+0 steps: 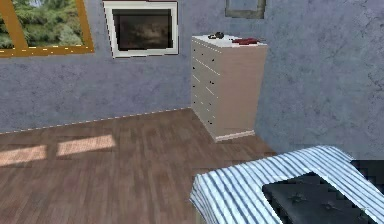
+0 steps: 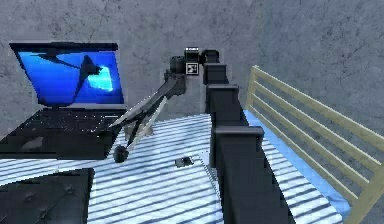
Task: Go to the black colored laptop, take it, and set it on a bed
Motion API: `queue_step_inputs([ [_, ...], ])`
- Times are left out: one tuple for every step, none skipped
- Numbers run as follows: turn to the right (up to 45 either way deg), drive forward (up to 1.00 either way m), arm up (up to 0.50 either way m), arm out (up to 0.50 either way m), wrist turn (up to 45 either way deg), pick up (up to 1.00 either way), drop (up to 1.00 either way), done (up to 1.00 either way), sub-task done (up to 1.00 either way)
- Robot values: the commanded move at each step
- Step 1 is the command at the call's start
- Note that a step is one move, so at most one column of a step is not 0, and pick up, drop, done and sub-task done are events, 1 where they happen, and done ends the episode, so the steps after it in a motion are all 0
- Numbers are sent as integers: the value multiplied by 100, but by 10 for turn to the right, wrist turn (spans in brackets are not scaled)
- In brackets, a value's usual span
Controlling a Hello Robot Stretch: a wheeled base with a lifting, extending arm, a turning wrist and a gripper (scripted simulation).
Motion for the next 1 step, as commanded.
queue_step_inputs([
  [0, 0, 0, 0, 450, 0, 0, 0, 0],
])
